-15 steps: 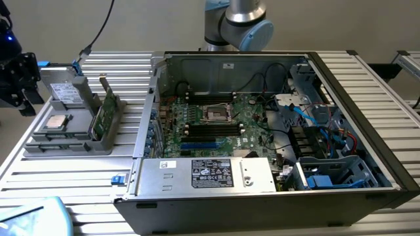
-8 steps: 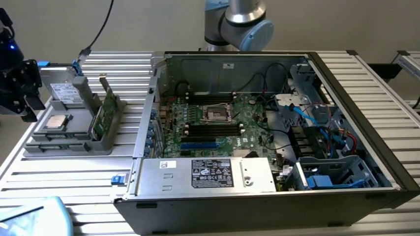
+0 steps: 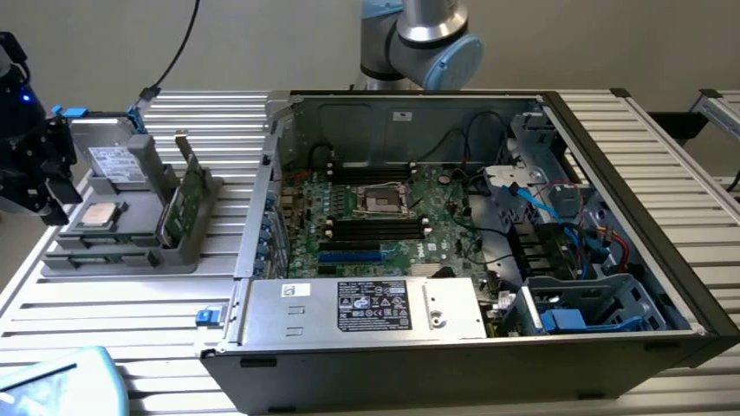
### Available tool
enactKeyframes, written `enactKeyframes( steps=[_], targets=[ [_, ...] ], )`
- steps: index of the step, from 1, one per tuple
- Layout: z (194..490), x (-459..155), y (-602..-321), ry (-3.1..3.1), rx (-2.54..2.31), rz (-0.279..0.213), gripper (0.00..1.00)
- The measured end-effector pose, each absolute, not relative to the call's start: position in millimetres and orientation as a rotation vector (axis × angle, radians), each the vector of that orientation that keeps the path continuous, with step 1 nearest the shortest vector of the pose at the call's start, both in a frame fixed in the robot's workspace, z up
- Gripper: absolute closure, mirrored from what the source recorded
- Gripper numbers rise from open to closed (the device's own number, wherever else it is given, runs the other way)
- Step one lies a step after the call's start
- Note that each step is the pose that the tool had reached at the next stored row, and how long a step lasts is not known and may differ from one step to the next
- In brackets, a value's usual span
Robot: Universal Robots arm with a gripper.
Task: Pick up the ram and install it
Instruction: 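Pick up the ram and move it above insertion slot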
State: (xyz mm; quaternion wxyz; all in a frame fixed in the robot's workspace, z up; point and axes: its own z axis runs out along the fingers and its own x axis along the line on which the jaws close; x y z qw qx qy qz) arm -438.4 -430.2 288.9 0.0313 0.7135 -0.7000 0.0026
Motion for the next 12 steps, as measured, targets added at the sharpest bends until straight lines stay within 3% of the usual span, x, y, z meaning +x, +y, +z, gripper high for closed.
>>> enactKeyframes(
  steps=[12],
  targets=[
    [267.1,-438.7,-436.5,-2.157,2.199,0.006,0.58]
  ],
)
